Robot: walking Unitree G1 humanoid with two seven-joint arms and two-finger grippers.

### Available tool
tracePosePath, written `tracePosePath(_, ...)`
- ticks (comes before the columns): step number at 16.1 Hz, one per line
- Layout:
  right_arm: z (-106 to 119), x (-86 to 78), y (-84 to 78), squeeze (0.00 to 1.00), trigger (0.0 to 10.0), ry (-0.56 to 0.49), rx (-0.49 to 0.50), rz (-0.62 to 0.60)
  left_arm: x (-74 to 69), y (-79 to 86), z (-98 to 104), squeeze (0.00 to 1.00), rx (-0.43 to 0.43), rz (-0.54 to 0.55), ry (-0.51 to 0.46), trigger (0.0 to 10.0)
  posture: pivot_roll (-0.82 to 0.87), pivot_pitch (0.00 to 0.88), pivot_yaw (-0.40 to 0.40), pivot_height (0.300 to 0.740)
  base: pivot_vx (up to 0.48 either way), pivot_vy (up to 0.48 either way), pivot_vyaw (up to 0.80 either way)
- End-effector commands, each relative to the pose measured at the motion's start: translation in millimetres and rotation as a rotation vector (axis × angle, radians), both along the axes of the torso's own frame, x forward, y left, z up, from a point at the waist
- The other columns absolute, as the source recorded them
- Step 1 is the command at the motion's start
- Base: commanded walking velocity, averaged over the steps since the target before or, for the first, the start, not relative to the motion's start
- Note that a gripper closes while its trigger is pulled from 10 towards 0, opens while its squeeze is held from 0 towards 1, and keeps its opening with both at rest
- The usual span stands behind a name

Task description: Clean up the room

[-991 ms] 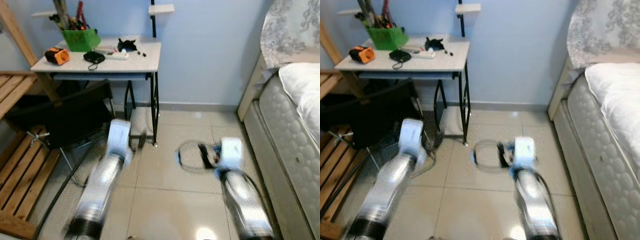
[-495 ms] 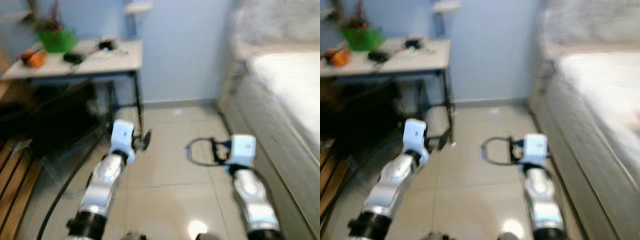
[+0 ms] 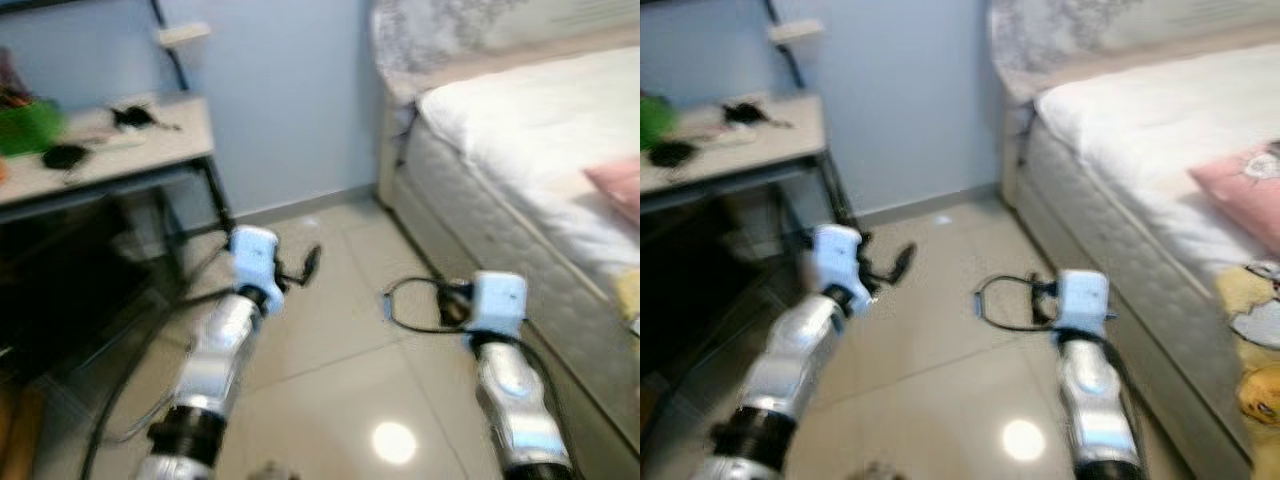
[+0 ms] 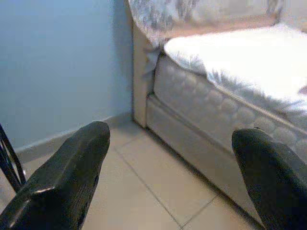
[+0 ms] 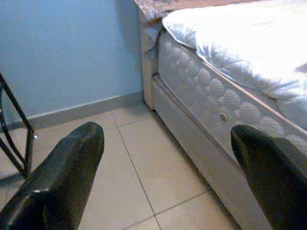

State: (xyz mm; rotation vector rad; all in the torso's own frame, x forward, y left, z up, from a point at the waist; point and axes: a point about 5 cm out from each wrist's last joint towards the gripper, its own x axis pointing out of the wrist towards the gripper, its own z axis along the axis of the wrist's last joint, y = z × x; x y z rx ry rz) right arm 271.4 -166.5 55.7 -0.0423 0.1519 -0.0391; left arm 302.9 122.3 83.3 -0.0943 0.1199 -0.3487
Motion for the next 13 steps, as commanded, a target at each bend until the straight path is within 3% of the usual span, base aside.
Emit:
tracePosePath(1,-2,-2.3,-1.9,0.00,10.0,0.009,-0.011,-0.002,0.3,-2.5,1,0.00,-0.006,-0.022,0.000,10.0,-0.17,0.000,0.098,0.732,0.000,0.480,-0.74)
tracePosePath(2,-3,-2.4,-2.7,0.00,10.0,0.010,-0.008,-0.009,1.0,-4.5,2,0.00,0.011,-0.037,-0.012,10.0,-0.18,0.000,0.100,0.732,0.000,0.480,-0.73)
tracePosePath(4,-3,-0.9,-4.8,0.00,10.0,0.006,-0.001,-0.012,3.7,-6.7,2,0.00,-0.062,-0.041,0.012,10.0,-0.19,0.000,0.112,0.732,0.000,0.000,-0.73)
tracePosePath(6,3,7.8,-4.4,0.00,10.0,-0.027,-0.010,-0.021,10.8,-4.7,2,0.00,-0.030,-0.046,0.003,10.0,-0.20,0.000,0.122,0.732,0.263,-0.399,-0.74)
tracePosePath(7,5,7.7,-4.1,0.00,10.0,-0.042,-0.021,-0.020,13.6,-2.0,3,0.00,-0.044,-0.018,-0.002,10.0,-0.20,0.000,0.122,0.732,0.277,-0.390,-0.74)
tracePosePath(8,3,2.3,-6.9,0.00,10.0,-0.049,-0.039,-0.021,12.0,11.3,0,0.00,-0.088,0.079,-0.005,10.0,-0.20,0.000,0.119,0.732,0.360,0.000,-0.73)
tracePosePath(9,1,-5.8,-10.5,0.00,10.0,-0.056,-0.053,-0.011,-0.5,26.5,-11,0.00,-0.093,0.119,0.016,10.0,-0.21,0.000,0.113,0.732,0.281,0.000,-0.73)
tracePosePath(10,-16,-28.8,-21.3,0.00,10.0,0.012,-0.104,0.033,-36.3,44.6,-36,0.00,-0.014,0.075,0.074,10.0,-0.20,0.000,0.098,0.732,0.000,0.000,-0.75)
tracePosePath(12,-23,-36.9,-26.0,0.00,10.0,0.045,-0.125,0.063,-45.0,45.1,-45,0.00,0.009,0.058,0.112,10.0,-0.19,0.000,0.079,0.732,0.000,0.000,-0.75)
tracePosePath(13,-23,-32.1,-25.2,0.00,10.0,0.050,-0.135,0.088,-35.1,40.6,-40,0.00,-0.050,0.105,0.088,10.0,-0.18,0.000,0.070,0.732,0.000,0.000,0.00)
